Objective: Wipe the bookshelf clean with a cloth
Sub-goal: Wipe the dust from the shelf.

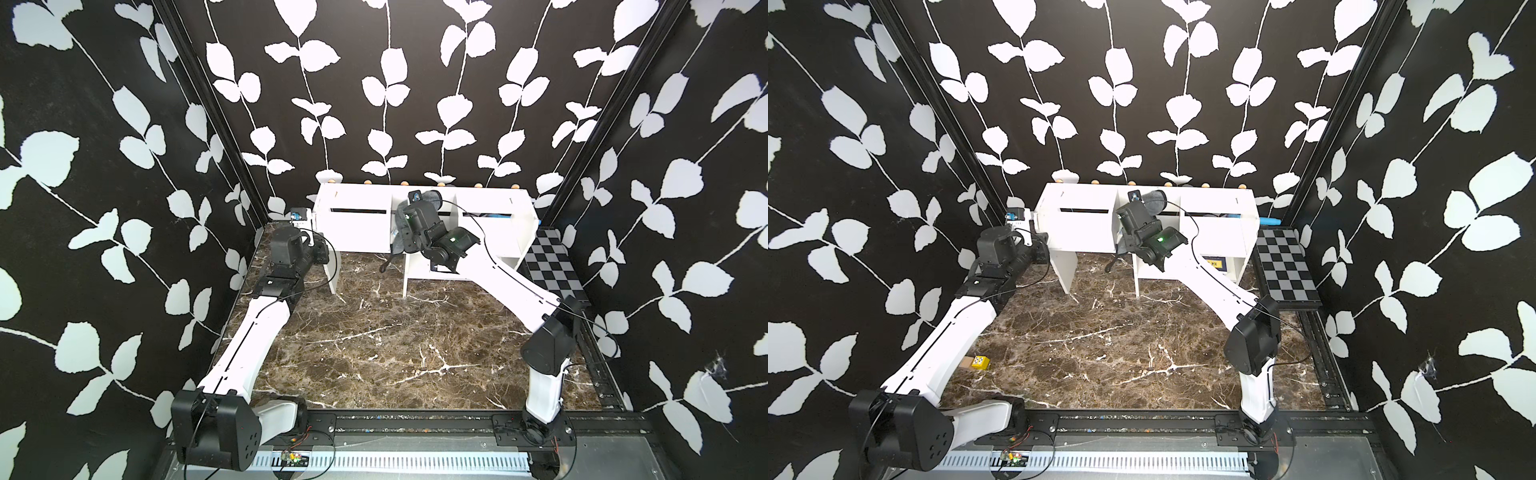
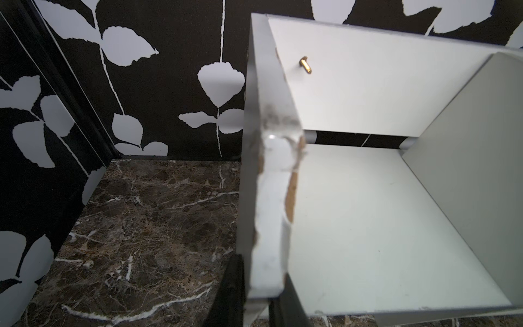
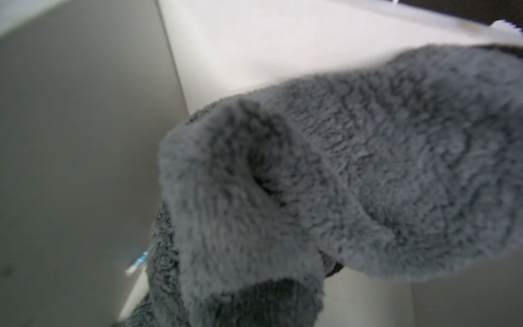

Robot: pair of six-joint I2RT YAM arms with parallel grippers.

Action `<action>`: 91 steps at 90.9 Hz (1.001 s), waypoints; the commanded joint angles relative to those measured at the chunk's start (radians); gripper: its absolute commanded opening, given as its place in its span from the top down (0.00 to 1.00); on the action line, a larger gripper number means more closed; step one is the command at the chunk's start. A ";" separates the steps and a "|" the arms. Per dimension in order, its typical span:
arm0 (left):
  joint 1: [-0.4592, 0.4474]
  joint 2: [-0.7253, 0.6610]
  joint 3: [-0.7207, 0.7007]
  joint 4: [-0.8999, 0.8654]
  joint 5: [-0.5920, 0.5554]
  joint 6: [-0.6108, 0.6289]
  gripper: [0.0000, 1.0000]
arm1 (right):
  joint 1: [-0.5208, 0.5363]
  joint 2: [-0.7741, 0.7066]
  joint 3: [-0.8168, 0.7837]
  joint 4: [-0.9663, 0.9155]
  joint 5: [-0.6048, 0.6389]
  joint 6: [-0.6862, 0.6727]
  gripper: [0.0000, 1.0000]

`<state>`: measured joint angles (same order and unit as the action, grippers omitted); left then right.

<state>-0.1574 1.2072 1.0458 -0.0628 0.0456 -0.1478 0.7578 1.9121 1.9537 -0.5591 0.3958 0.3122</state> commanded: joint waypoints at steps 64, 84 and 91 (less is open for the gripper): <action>-0.030 -0.060 0.002 0.063 0.120 -0.069 1.00 | 0.004 -0.028 -0.041 -0.156 0.287 0.036 1.00; -0.030 -0.061 0.002 0.063 0.119 -0.066 1.00 | 0.017 -0.013 -0.007 -0.057 0.068 0.009 1.00; -0.030 -0.063 0.003 0.063 0.121 -0.065 1.00 | 0.016 0.005 0.040 -0.065 0.081 0.000 1.00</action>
<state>-0.1574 1.2057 1.0443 -0.0624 0.0448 -0.1448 0.7654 1.8996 1.9278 -0.6430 0.5442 0.3275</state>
